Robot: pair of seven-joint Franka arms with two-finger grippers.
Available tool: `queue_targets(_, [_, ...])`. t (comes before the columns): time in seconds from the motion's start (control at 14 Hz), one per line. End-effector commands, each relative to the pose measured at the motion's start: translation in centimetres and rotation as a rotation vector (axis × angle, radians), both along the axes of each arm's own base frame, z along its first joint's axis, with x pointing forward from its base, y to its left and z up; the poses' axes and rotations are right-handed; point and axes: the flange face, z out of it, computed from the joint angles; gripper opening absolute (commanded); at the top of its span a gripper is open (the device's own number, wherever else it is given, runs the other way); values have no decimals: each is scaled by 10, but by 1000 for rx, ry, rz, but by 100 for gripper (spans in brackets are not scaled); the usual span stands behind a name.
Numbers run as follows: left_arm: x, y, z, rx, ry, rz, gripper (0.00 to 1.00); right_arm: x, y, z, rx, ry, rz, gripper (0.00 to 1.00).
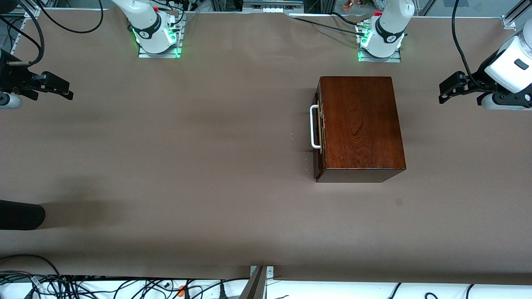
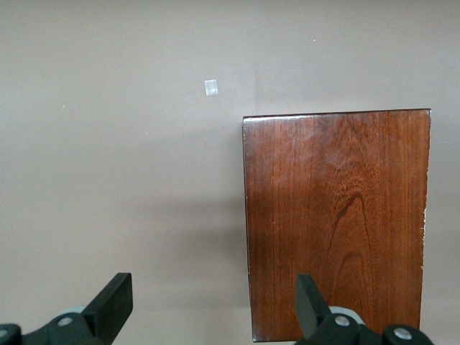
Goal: Open drawer, take yellow block, close drawer
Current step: 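Move the left gripper from rest toward the wooden box handle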
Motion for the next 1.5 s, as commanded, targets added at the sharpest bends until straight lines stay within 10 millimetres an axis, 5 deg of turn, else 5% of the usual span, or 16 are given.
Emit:
queue_targets(0.0, [-5,-2,7,-24,-4,-2,100,2,-3,5,2,6,10,100])
queue_targets(0.5, [-4,-6,8,-41,-3,29,100,2,-3,5,2,6,10,100])
queue_targets(0.71, [-7,-32,6,-66,5,21,100,2,-3,5,3,6,10,100])
queue_targets(1.0, [-23,-131,-3,-41,23,34,100,2,-3,5,2,6,10,100])
queue_targets(1.43, [-81,-298,-32,45,13,22,100,2,-2,4,3,7,13,100])
